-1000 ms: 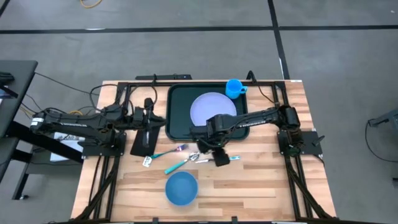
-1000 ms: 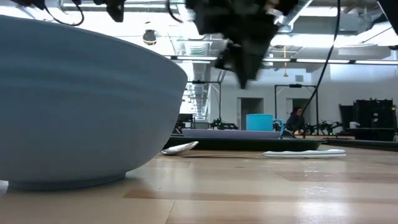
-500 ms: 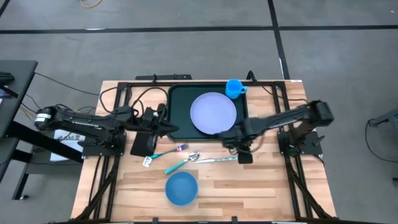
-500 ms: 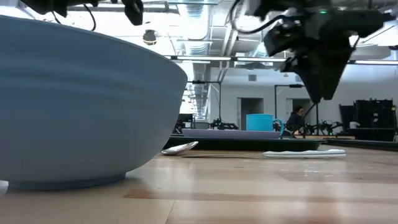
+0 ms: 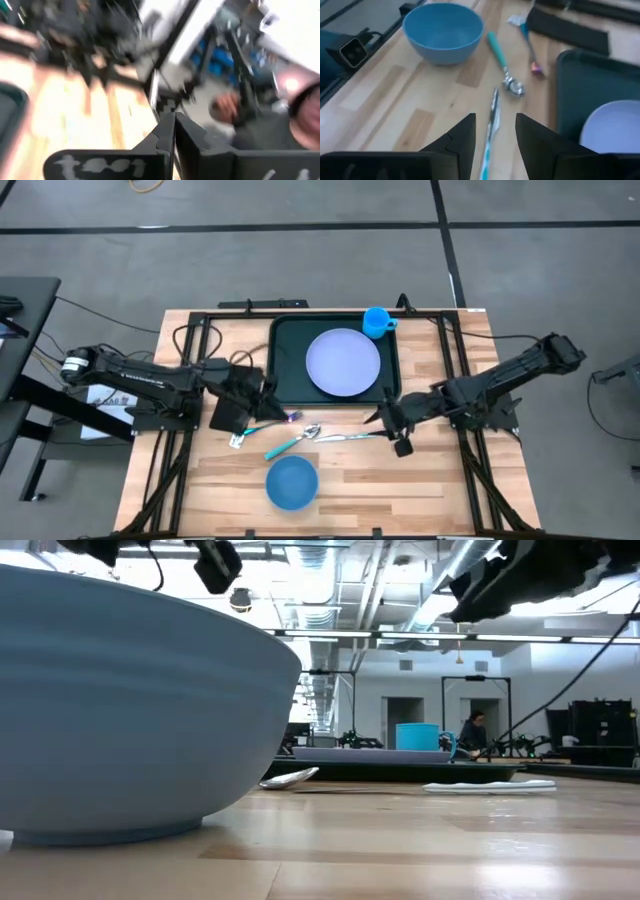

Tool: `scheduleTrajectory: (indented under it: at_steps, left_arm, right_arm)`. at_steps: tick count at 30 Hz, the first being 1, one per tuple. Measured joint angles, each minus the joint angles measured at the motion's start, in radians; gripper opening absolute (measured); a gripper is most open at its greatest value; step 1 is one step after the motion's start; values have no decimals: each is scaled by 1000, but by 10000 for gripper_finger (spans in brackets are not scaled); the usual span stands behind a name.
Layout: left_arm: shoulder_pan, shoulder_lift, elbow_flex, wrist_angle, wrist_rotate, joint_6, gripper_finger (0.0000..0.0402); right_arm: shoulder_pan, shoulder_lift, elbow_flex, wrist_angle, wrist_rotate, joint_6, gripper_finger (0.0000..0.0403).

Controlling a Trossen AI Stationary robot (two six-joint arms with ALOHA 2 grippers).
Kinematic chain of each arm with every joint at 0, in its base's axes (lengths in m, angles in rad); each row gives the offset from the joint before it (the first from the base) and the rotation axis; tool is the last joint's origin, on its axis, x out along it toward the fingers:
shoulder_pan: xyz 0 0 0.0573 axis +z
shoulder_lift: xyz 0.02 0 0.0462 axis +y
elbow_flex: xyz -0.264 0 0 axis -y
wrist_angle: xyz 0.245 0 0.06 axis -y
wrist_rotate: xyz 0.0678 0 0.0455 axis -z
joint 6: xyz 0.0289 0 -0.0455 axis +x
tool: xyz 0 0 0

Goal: Set up tray
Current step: Put the bowl on top of the purple plate on the black serving tray

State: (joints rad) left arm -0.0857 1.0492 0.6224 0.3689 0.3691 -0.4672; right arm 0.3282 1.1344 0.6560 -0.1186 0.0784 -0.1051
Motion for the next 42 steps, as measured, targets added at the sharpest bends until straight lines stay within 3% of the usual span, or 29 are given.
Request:
scheduleTrajectory:
  at_steps: [3,7,10,15,23,29,35,39,42]
  left_arm:
    - [-80,1,68,-217,-45,61,0]
    - [-192,49,186,-555,-278,166,0]
    - [-256,103,261,-660,-401,211,0]
    - [-305,174,313,-709,-373,349,0]
    - [-302,272,320,-747,-378,217,8]
    - [-308,322,320,-748,-378,178,59]
    - [-330,326,320,-876,-374,161,117]
    - [-385,326,323,-918,-395,180,136]
    - [-436,328,364,-971,-466,216,139]
  right_arm:
    - [-11,-42,-70,75,2,-37,131]
    - [-38,-65,-134,183,2,-40,131]
    - [-50,-60,-149,211,3,-26,131]
    - [-41,-34,-150,206,2,8,131]
    - [-8,-8,-149,203,1,10,131]
    - [-5,-9,-149,198,1,10,131]
    - [-6,-9,-149,172,1,11,131]
    - [-6,-9,-149,154,1,12,131]
    - [-6,-9,-149,147,1,26,131]
